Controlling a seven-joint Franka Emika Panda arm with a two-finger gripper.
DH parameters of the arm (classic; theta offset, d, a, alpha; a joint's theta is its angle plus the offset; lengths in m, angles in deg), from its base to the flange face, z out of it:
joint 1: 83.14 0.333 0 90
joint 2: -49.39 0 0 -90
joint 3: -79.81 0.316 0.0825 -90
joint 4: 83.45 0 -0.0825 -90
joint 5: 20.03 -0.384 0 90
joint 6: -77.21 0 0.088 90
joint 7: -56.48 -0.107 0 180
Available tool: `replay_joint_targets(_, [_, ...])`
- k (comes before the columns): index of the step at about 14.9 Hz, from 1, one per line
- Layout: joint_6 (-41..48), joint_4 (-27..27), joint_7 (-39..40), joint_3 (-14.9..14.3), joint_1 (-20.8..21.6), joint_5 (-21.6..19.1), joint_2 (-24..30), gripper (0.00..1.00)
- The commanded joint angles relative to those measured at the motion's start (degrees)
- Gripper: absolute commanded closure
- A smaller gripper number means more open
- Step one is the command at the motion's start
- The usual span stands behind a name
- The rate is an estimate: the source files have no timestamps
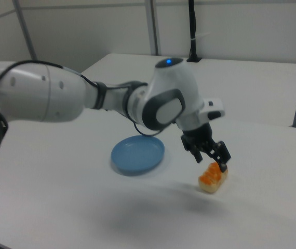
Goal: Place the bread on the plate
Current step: 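Move the gripper down over the bread roll and close on it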
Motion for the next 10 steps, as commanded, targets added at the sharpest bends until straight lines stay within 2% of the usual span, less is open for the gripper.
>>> replay_joint_targets(1, [-11.56, -0.55, -0.20, -0.51, -0.19, -3.26, -7.09, 0.00])
replay_joint_targets(3, [-16.69, -0.55, -3.44, -0.43, 1.20, -4.32, -10.27, 0.00])
replay_joint_targets(5, [-16.62, -0.20, -5.30, -0.42, 2.44, -4.41, -10.28, 0.00])
replay_joint_targets(7, [-16.44, -0.11, -5.04, -0.42, 2.44, -4.41, -10.11, 0.23])
replay_joint_targets(9, [-16.35, 0.33, -3.99, -0.51, 2.09, -4.50, -9.76, 0.58])
replay_joint_targets(10, [-16.35, 0.68, -3.20, -0.51, 1.91, -4.50, -9.40, 0.70])
